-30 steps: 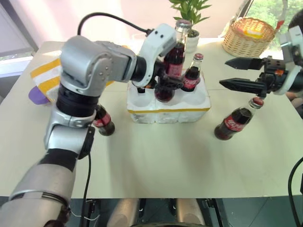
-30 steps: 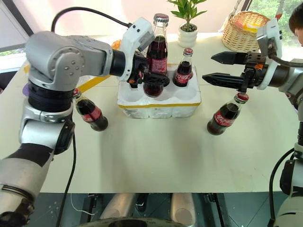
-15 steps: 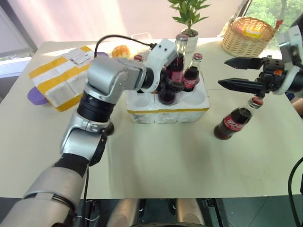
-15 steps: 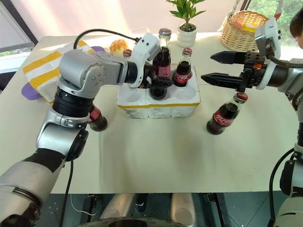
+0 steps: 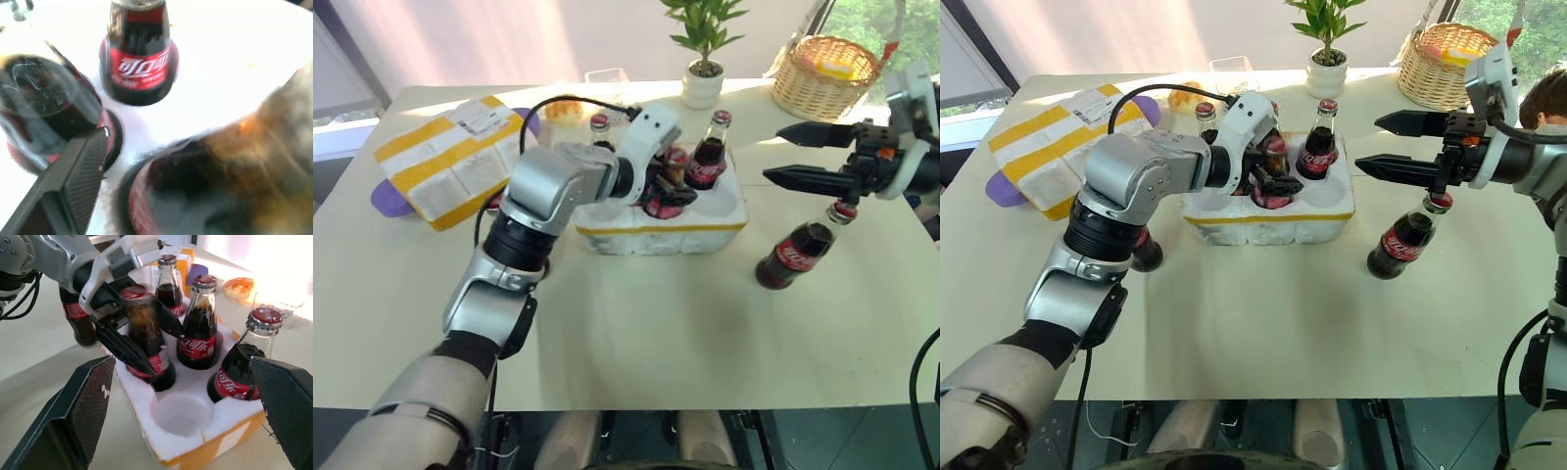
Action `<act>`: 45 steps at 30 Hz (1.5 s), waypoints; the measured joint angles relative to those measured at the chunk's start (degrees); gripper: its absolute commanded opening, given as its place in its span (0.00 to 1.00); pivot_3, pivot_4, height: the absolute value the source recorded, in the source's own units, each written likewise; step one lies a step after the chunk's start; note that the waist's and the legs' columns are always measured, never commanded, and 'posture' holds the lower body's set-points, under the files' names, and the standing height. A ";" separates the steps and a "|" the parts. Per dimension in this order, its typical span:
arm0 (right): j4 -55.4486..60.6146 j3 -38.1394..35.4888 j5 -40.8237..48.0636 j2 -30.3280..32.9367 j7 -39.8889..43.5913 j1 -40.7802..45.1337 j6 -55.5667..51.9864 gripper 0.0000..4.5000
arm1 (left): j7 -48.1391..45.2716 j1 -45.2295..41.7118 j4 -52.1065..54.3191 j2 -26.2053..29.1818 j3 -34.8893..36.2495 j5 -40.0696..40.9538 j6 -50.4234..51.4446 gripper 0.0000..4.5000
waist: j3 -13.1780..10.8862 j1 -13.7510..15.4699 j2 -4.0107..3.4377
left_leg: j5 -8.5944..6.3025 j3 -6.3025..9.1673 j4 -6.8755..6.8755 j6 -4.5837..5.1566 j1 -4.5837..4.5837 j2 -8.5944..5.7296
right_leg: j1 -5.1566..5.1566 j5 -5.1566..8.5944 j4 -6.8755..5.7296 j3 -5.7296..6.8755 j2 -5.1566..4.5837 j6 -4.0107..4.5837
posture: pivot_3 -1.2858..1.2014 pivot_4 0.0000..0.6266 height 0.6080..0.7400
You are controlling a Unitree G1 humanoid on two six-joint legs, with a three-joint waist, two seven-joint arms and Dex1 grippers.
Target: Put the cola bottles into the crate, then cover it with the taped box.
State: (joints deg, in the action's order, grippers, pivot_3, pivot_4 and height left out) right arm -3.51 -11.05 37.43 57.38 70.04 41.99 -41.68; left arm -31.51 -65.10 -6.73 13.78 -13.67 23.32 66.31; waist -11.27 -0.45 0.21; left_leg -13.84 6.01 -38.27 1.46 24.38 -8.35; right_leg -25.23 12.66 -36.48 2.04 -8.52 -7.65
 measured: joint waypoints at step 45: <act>-17.13 7.96 -8.14 -5.72 8.14 10.78 5.70 1.00 | -48.58 58.48 23.79 49.62 52.23 14.65 -16.54 0.98 | 0.07 -0.43 -0.35 | -0.16 -0.13 0.37 0.05 -0.33 0.73 | 0.04 -0.24 0.31 -0.53 0.84 0.45 | 0.52 0.24 1.00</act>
State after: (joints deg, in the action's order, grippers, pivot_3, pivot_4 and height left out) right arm -20.64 -3.09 29.30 51.66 78.18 52.76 -35.98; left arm -80.09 -6.62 17.06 63.39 38.56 37.97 49.77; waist -11.20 -0.88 -0.14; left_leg -13.99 5.88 -37.90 1.51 24.05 -7.63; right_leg -25.19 12.42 -36.16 1.51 -7.68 -7.19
